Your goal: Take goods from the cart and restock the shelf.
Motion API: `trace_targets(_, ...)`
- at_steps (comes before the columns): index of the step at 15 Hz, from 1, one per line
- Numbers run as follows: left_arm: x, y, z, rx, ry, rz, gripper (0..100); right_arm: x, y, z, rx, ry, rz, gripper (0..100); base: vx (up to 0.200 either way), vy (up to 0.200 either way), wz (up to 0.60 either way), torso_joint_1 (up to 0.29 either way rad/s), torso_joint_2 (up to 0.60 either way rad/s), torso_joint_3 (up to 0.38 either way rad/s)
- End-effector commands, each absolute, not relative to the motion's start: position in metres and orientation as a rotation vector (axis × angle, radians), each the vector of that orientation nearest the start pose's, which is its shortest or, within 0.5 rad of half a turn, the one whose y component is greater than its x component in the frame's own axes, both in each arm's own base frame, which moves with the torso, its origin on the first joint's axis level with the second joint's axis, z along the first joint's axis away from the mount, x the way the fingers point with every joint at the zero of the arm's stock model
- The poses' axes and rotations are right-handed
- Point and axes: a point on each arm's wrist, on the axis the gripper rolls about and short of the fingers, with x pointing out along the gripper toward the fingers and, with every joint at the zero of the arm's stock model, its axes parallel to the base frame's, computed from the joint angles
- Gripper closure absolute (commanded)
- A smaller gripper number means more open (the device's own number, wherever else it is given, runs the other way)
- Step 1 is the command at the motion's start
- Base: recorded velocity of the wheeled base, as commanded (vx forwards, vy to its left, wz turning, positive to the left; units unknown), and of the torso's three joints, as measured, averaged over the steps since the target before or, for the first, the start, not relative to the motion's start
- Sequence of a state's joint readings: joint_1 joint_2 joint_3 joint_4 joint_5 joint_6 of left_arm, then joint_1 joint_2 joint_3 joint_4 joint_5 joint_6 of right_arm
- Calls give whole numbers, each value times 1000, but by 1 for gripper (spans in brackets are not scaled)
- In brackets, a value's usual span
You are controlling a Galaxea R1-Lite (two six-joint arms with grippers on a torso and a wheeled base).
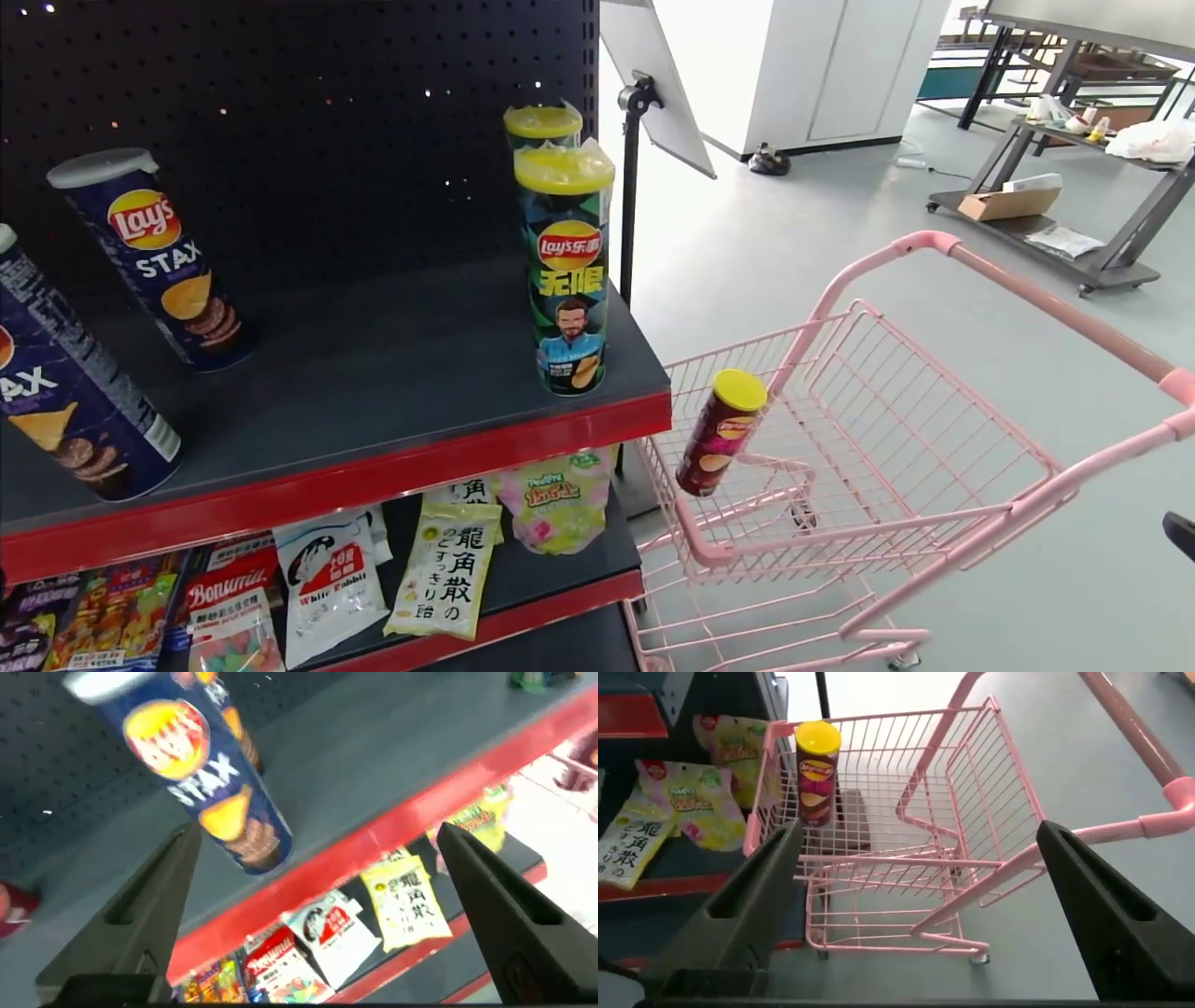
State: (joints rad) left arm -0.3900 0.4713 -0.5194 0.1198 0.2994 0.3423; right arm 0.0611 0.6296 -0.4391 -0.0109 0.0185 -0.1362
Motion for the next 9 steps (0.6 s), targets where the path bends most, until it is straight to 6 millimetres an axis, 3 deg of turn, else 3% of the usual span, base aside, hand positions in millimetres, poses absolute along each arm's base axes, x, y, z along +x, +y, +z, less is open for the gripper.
trace_targets(1, 1, 7, 208, 360, 35, -98, 0, 44, 3, 198, -140, 178, 90, 0, 0, 0, 0, -154, 403, 251)
trace_targets(9, 0, 7, 207, 357, 27, -97, 0, 46, 3, 197, -142, 188, 93, 0, 0, 0, 0, -171, 518, 346)
